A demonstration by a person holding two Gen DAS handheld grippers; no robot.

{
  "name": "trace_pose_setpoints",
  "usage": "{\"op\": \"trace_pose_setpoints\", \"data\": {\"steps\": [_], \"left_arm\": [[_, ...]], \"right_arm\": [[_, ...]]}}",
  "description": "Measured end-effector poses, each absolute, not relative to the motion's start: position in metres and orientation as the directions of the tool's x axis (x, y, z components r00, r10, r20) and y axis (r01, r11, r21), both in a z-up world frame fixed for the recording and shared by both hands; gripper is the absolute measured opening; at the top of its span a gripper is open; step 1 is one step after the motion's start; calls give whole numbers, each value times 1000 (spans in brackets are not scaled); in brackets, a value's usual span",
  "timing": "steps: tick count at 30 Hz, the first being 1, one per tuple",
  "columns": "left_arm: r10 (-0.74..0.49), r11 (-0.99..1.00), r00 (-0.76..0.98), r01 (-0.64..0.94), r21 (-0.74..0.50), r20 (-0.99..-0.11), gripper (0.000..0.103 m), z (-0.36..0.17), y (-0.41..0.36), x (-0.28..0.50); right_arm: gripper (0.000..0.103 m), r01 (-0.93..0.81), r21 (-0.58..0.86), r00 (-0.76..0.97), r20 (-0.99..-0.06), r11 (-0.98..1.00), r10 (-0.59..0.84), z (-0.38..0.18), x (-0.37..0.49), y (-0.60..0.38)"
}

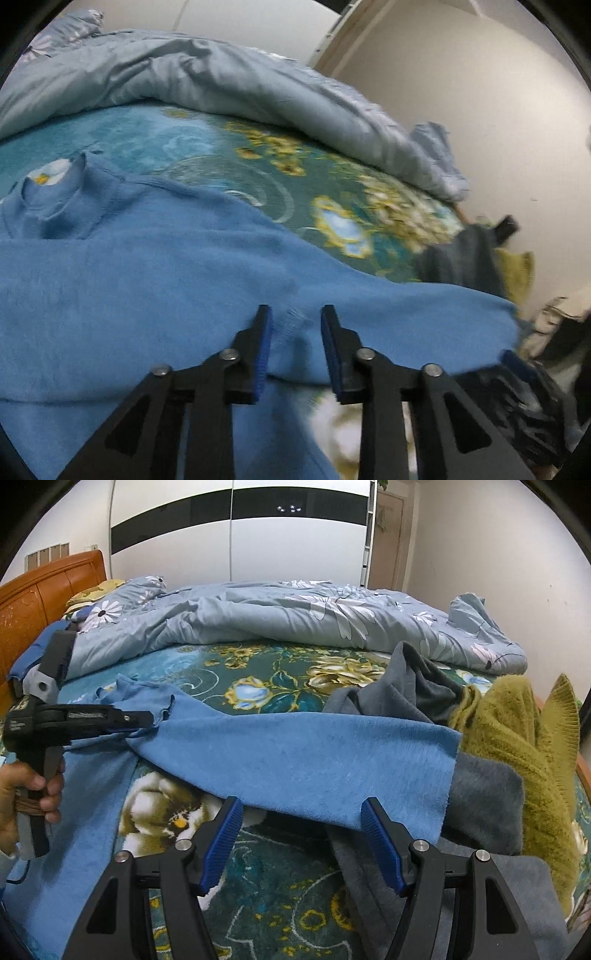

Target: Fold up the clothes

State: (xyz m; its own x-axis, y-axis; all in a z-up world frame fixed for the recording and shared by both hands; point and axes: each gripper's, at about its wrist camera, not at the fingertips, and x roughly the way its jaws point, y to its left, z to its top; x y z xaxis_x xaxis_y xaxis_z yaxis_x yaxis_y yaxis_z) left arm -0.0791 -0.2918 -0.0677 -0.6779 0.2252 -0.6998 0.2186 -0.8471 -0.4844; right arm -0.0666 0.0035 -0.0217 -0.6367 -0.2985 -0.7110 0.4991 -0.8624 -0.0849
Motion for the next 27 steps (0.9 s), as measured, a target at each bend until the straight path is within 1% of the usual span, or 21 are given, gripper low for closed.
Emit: {"op": "trace_pose_setpoints", "data": {"steps": [2,4,5,6,8,9,12,16,18,23,27], "left_arm": [[228,-843,-706,201,-499,-670,30,-52,-297,-59],[157,-846,-721,255,-469,-675,37,-37,-308,-33],[107,-846,-725,293,-445,-681,44,-31,-314,-18],[41,-844,-723,344,-411,-690,48,-28,-322,-1],[-83,-828,-710,439,-349,-699,48,-21,-338,34],[-124,-811,-703,479,-336,-701,49,-20,-347,53],[-199,-738,-673,581,-343,-712,49,-26,-373,111],[-257,-617,-634,689,-381,-729,49,-41,-399,175],[-267,-571,-628,714,-405,-731,49,-47,-406,197],[-204,-532,-661,694,-485,-723,49,-59,-407,220],[-192,-542,-665,685,-487,-721,49,-59,-404,218]], "right_arm": [[70,492,-86,-646,-703,-867,-297,-17,-64,9],[70,478,-76,-654,-695,-875,-297,-12,-62,18],[70,469,-65,-657,-692,-881,-298,-11,-61,24],[70,460,-49,-656,-691,-887,-302,-10,-62,30],[70,441,-18,-653,-692,-897,-307,-10,-64,42],[70,424,-7,-655,-693,-905,-301,-10,-65,49],[70,359,26,-670,-689,-933,-277,-8,-72,72],[70,286,132,-657,-694,-949,-295,-7,-87,96],[70,259,196,-634,-704,-946,-319,-11,-94,102],[70,223,277,-614,-705,-935,-355,-20,-103,105],[71,217,308,-608,-700,-926,-375,-20,-109,102]]}}
